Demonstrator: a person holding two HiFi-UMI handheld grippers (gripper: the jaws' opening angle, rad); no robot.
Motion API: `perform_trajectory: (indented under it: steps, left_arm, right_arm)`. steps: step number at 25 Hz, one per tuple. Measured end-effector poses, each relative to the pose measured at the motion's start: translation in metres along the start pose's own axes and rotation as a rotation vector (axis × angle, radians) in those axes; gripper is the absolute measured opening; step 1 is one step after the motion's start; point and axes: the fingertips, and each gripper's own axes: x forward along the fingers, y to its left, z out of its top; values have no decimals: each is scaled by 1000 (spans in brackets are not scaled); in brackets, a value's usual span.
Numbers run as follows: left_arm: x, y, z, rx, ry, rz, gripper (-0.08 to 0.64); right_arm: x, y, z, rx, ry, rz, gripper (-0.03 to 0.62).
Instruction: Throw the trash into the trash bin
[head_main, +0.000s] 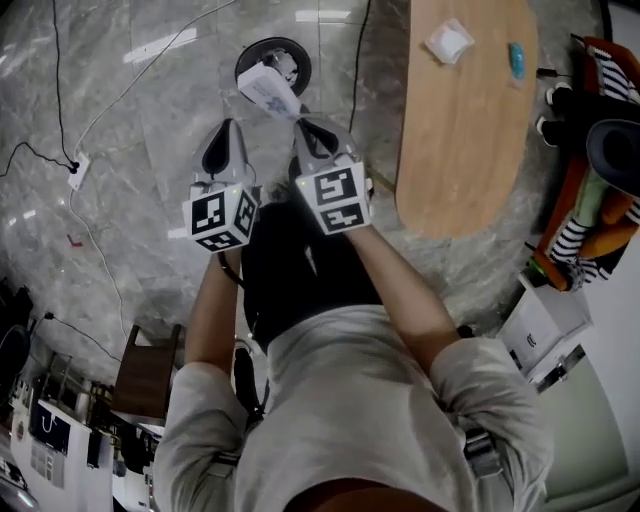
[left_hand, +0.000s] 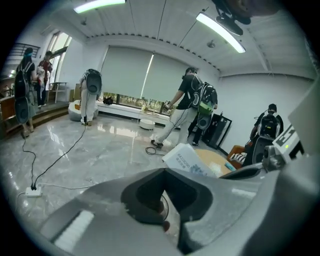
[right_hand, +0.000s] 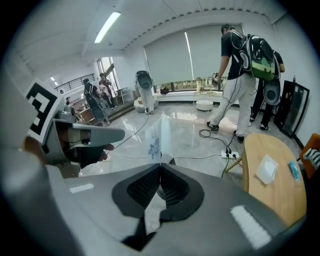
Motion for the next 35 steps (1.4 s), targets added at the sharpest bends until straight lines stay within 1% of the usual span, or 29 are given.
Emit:
perform_trajectory:
  steps: [4, 9, 13, 17, 23, 29, 35]
  left_arm:
    - [44, 15, -14, -6, 28, 7, 18]
    - [88, 29, -52, -10, 97, -15, 18]
    - [120, 39, -85, -25, 154, -23, 18]
    - [142, 46, -105, -7, 187, -42, 18]
    - [178, 60, -127, 4, 219, -78, 18]
    - [214, 72, -153, 25, 234, -107, 18]
    - [238, 86, -180, 7, 261, -103, 18]
  right_arm:
    - [48, -36, -13, 7, 37, -12, 9]
    - [99, -46, -47, 81, 116, -10, 9]
    - [146, -54, -84, 97, 187, -10, 9]
    - [176, -71, -114, 133, 229, -42, 9]
    - [227, -86, -150, 193, 283, -69, 9]
    - [285, -91, -180, 224, 326, -51, 10]
    - [334, -101, -202, 241, 375, -51, 9]
